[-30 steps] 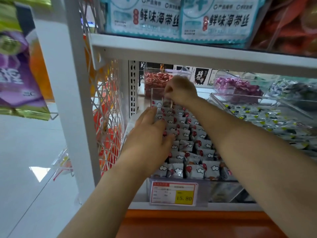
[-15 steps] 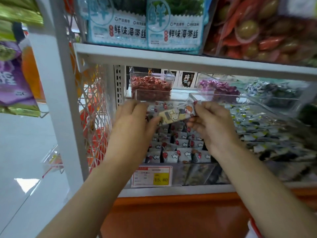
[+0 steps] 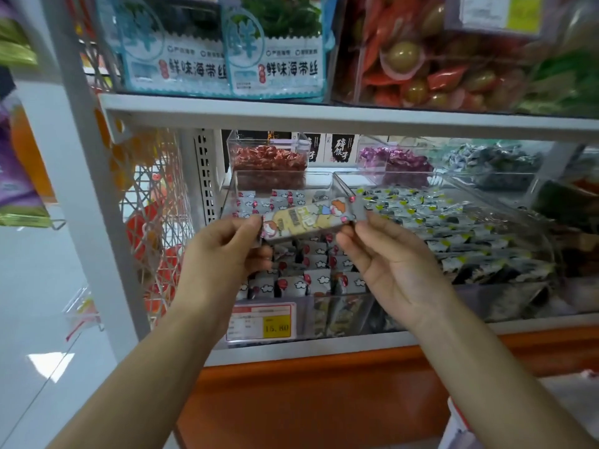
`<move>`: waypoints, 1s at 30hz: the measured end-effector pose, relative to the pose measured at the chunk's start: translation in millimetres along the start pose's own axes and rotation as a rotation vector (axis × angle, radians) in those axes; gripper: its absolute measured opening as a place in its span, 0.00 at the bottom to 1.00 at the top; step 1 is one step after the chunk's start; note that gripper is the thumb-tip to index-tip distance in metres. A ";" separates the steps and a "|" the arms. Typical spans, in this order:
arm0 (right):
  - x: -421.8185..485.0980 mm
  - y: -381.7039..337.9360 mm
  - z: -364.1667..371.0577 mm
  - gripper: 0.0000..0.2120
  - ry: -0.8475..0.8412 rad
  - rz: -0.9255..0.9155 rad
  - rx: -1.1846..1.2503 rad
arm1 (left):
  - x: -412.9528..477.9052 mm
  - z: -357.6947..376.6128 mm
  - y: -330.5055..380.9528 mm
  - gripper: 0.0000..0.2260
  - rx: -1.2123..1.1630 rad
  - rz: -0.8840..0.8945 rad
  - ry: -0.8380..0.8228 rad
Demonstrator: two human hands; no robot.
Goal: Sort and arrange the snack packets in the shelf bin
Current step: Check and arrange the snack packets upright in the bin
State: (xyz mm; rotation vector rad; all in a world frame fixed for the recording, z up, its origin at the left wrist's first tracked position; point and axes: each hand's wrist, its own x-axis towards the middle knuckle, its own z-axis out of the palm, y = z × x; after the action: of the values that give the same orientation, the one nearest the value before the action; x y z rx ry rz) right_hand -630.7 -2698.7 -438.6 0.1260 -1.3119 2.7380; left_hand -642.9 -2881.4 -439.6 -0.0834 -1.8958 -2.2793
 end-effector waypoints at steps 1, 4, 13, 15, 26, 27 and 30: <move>-0.2 0.9 0.6 0.06 0.015 -0.016 0.000 | -0.4 0.8 -0.2 0.12 0.010 0.019 0.024; 0.2 3.6 2.8 0.03 0.044 -0.033 0.007 | -1.6 3.2 0.4 0.11 0.022 0.040 0.054; 3.8 0.2 2.6 0.07 0.115 -0.006 0.193 | 2.3 4.3 2.1 0.02 -0.312 -0.121 -0.129; 3.3 -1.8 1.7 0.06 0.115 -0.011 0.199 | 2.7 3.1 3.9 0.06 -0.348 -0.104 -0.165; 3.3 -1.5 -6.8 0.07 0.138 -0.178 -0.209 | 2.6 -2.9 2.8 0.15 -0.221 -0.147 -0.326; 3.2 -0.6 -7.0 0.05 0.126 -0.192 -0.259 | 1.9 -2.6 2.8 0.14 -0.185 -0.140 -0.331; 3.7 0.2 -6.8 0.06 0.101 -0.210 -0.327 | 0.1 -2.5 2.5 0.15 -0.033 -0.079 -0.299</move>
State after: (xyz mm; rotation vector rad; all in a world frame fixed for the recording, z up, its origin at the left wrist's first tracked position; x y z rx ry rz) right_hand -634.6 -2693.3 -442.5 0.0904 -1.5934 2.2940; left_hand -642.4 -2884.3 -437.6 -0.3806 -2.0319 -2.4680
